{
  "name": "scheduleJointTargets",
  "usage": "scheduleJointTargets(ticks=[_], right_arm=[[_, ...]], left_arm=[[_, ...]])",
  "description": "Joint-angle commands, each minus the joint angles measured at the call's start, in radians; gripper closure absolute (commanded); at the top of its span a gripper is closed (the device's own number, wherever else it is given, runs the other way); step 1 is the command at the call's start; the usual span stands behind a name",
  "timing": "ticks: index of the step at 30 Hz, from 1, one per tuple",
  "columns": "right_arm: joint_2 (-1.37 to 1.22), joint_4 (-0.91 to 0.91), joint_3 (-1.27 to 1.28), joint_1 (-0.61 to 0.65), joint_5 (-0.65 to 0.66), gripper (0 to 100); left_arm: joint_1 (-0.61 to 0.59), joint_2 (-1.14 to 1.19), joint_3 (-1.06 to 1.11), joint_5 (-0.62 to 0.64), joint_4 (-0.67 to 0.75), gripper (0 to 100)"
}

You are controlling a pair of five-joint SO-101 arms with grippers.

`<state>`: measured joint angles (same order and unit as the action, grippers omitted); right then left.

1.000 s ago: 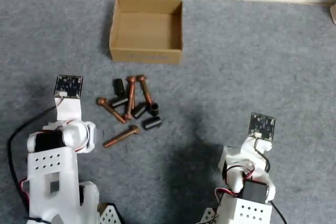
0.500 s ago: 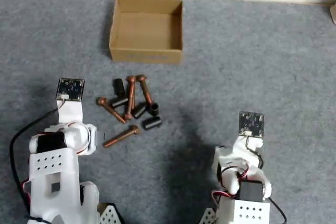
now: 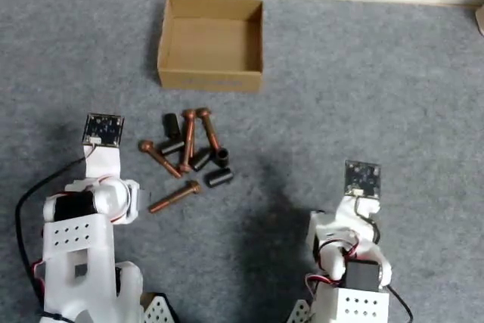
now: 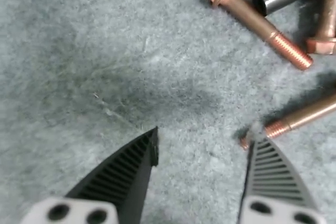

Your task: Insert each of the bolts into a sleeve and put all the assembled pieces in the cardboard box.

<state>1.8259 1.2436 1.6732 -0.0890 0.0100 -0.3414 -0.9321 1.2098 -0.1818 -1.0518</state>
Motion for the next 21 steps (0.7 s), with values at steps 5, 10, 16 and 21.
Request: scheduleJointTargets(ticks=[5,10,16,21], right_arm=[[0.008,-0.231,0.145,-0.260,-0.005,66.6],[-0.001,-0.374,0.039,-0.248,-0.003,66.6],[-0.004,-0.237,-0.229,-0.030,-0.002,66.6],[-0.137,-0.206,-0.395,0.139,-0.002,66.6]], left_arm=[[-0.300,0.008,-0.110,0.181,0.026,73],[-0.317,0.008,-0.099,0.213,0.069,73],[-0.249,0.008,-0.077,0.170,0.081,73],[-0.228,0.010,-0.054,0.161,0.104,73]])
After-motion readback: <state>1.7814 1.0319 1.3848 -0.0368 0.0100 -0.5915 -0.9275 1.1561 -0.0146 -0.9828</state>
